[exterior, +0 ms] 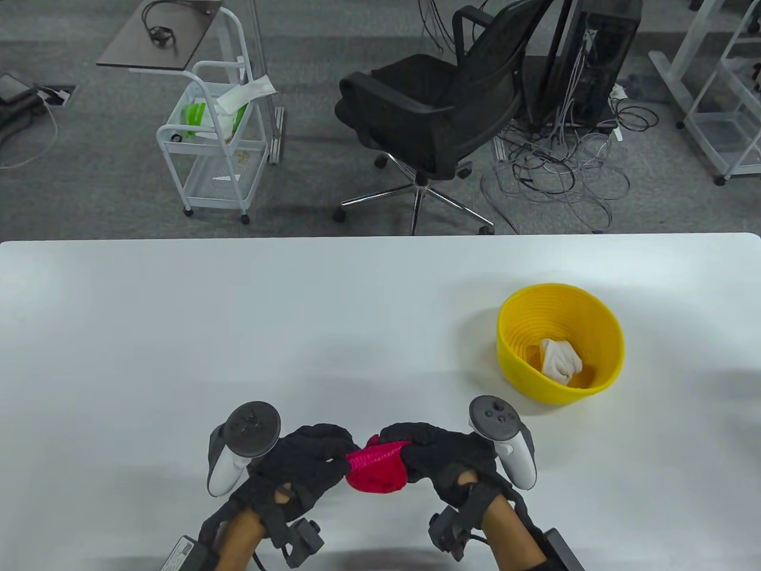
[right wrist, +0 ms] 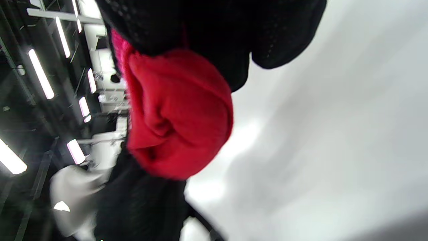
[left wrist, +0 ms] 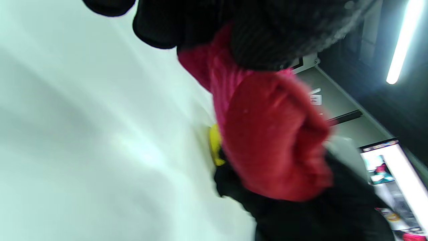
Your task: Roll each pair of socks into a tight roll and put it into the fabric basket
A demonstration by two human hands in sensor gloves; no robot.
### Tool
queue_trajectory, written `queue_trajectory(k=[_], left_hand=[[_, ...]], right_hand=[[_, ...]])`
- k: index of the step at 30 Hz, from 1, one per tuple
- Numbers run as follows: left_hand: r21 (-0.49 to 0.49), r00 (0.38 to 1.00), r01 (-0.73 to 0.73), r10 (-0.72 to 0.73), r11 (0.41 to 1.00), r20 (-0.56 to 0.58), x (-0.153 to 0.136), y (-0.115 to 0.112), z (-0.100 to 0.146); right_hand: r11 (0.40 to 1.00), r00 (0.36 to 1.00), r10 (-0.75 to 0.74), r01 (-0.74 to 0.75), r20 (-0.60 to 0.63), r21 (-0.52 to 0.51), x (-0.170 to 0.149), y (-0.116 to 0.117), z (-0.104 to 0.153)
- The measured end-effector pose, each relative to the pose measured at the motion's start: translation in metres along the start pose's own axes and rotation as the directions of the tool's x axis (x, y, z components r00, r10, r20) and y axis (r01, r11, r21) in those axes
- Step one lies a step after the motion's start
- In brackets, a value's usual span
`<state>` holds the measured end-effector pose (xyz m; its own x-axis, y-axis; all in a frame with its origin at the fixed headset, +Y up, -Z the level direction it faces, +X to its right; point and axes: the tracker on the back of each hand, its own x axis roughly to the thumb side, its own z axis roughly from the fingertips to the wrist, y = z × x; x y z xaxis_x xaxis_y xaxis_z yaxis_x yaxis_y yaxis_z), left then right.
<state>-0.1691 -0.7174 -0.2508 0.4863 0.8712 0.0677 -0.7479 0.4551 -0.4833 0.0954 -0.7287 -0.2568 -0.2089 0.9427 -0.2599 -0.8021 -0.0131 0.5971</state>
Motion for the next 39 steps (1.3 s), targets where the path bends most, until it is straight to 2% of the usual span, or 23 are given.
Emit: queue_trajectory(k=[1,3,5,8,10,11,12,16,18,19,23,29,32,35,39], left_hand=[[-0.015,1.000,0.007,-0.007,1.000,-0.006,-0.001,-0.001,0.000],[-0.016,0.999,0.034,-0.035,0.999,-0.024,-0.003,-0.003,-0.001],[0.049,0.999,0.039,-0.038,0.998,-0.006,-0.002,0.002,-0.002],[0.125,0.999,-0.005,-0.001,0.992,0.045,0.000,0.008,0.002],[0.159,0.998,-0.011,0.001,0.987,0.065,0.001,0.008,0.005],[0.186,0.996,-0.001,-0.015,0.983,0.086,0.002,0.009,0.005],[0.169,0.995,-0.005,-0.011,0.986,0.096,0.003,0.008,0.005],[0.194,0.990,0.031,-0.057,0.981,0.131,0.009,0.003,0.006],[0.237,0.985,0.046,-0.084,0.970,0.154,0.012,0.004,0.008],[0.249,0.983,0.045,-0.088,0.968,0.163,0.014,0.004,0.009],[0.250,0.978,0.071,-0.117,0.966,0.174,0.015,0.004,0.010],[0.211,0.976,0.124,-0.158,0.970,0.152,0.014,0.000,0.007],[0.235,0.981,0.118,-0.150,0.965,0.121,0.012,0.003,0.008],[0.254,0.988,0.113,-0.136,0.961,0.074,0.006,0.009,0.011],[0.256,0.992,0.121,-0.128,0.959,0.013,-0.001,0.010,0.012]], right_hand=[[1.000,1.000,0.001,-0.001,0.001,0.007,0.000,0.001,0.000],[0.994,0.998,0.062,-0.063,0.010,0.086,0.002,0.008,-0.002],[0.988,0.999,0.043,-0.044,0.011,0.151,0.002,0.012,-0.003],[0.986,0.998,0.056,-0.060,0.028,0.154,0.005,0.013,-0.002],[0.991,0.994,0.103,-0.105,0.032,0.077,0.007,0.010,0.001],[0.987,0.987,0.161,-0.160,0.024,-0.021,0.007,0.008,0.003],[0.980,0.981,0.191,-0.190,0.011,-0.065,0.007,0.007,0.004],[0.944,0.962,0.268,-0.272,-0.052,-0.186,0.004,0.005,0.004],[0.934,0.950,0.304,-0.312,-0.072,-0.174,0.001,0.004,0.001],[0.950,0.959,0.273,-0.281,-0.074,-0.137,-0.001,0.005,0.000],[0.957,0.962,0.261,-0.268,-0.075,-0.108,-0.002,0.009,-0.002],[0.887,0.924,0.373,-0.382,-0.087,-0.260,0.006,0.004,0.004],[0.821,0.891,0.445,-0.448,-0.095,-0.353,0.012,0.001,0.010],[0.707,0.830,0.542,-0.535,-0.133,-0.462,0.018,-0.004,0.016],[0.587,0.761,0.620,-0.611,-0.190,-0.531,0.026,-0.012,0.022]])
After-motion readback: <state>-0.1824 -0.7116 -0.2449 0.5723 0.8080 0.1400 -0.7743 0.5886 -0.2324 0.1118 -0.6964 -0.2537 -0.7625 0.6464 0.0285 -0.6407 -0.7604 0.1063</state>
